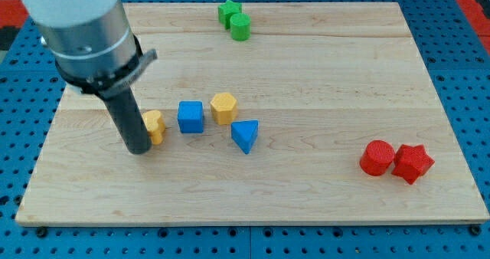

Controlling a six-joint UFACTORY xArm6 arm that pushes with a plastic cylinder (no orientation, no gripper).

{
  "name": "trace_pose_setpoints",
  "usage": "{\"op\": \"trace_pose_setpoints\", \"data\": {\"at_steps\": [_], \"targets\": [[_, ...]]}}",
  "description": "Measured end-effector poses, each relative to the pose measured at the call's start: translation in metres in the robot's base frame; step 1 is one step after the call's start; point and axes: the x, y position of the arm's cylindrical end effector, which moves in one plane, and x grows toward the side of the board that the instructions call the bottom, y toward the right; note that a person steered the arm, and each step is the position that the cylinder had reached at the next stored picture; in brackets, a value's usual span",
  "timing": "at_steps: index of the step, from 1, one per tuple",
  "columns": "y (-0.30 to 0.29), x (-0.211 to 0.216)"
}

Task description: Push the green circle at the top of the yellow hexagon

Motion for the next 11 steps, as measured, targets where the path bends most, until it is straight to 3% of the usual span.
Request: {"op": "trace_pose_setpoints", "data": {"at_steps": [3,4,5,6,7,8,9,10,11], "targets": [[0.043,-0.075],[-0.016,-0.132],[-0.044,-0.221],[0.008,-0.290],[0.101,-0.300],[0.149,-0.308],[0.157,-0.265],[0.119,-0.228],[0.141,-0.219]]}}
